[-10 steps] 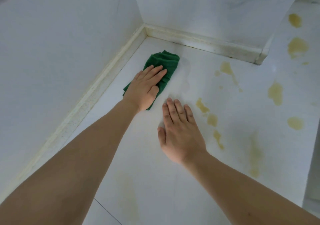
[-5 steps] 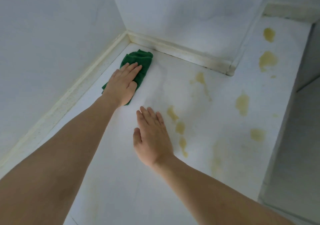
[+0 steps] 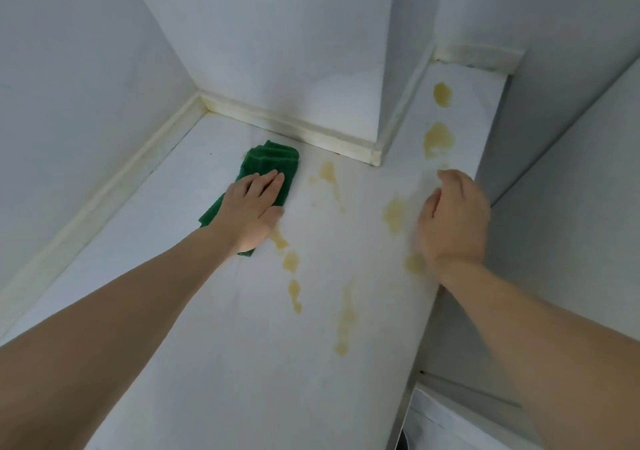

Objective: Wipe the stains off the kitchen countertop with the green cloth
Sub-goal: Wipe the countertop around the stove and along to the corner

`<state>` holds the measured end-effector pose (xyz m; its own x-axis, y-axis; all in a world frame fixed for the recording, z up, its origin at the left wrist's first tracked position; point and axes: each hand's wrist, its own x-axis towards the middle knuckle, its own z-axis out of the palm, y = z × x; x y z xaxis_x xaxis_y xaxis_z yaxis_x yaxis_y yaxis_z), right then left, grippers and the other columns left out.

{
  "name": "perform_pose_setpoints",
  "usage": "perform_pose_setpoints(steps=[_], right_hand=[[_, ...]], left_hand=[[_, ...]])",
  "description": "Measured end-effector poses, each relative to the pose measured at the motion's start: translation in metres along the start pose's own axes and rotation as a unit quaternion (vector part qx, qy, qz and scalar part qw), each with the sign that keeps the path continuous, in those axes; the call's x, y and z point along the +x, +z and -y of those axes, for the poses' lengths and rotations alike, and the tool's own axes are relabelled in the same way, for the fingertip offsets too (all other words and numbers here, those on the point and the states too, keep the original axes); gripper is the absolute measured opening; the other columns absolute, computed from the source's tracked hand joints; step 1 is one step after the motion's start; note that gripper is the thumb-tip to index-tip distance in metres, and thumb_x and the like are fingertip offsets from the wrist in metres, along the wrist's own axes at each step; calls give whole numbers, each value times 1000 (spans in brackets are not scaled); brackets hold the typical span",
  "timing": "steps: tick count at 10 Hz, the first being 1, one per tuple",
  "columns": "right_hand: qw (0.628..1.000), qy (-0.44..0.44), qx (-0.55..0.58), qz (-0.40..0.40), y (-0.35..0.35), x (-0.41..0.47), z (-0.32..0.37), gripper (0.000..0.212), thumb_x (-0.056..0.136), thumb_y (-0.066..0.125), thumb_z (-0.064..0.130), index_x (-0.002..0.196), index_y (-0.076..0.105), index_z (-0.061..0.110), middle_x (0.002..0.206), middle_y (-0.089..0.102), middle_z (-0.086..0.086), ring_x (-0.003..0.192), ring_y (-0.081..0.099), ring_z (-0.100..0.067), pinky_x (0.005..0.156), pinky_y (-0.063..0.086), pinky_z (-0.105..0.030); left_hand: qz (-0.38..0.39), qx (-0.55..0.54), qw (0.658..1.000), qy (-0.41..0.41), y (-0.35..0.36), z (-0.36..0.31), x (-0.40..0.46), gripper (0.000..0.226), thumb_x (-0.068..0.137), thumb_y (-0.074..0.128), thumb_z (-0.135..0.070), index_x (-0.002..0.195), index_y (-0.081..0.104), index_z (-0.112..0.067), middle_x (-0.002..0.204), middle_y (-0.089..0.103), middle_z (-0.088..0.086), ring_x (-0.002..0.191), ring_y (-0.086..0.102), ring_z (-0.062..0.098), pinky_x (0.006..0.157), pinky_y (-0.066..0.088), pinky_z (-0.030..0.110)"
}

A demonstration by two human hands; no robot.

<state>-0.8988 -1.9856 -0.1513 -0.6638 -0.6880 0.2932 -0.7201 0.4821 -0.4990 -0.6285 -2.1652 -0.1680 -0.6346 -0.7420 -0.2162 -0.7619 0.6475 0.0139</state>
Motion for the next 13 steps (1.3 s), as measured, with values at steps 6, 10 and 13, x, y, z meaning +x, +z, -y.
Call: perform_pose_setpoints(steps=[6,10,13], right_hand=[[838,469,281,5,30,20,-27,45,106,27,24,133,48,-7,137,52,-22,124,49,-32,94,36,-30],[833,447,317,71,27,16,-39,47,105,27,30,135,42,-4,136,46,-26,123,46,-40,96,41,-41],[895,377,236,15,8,-7,-28,49,105,27,28,143,36,-1,147,39,-22,135,37,-33,109,28,-31]], left_hand=[[-20,-55,995,79,-7,-67,-2,74,88,5,-51,158,11,-28,165,6,-10,152,0,19,123,4,44],[-50,-36,995,84,-13,-65,48,73,86,9,-53,157,15,-33,164,13,-11,151,4,16,123,6,42],[-50,-59,996,43,-8,-75,23,63,96,18,-44,157,7,-36,165,3,-15,152,-3,11,123,0,40]])
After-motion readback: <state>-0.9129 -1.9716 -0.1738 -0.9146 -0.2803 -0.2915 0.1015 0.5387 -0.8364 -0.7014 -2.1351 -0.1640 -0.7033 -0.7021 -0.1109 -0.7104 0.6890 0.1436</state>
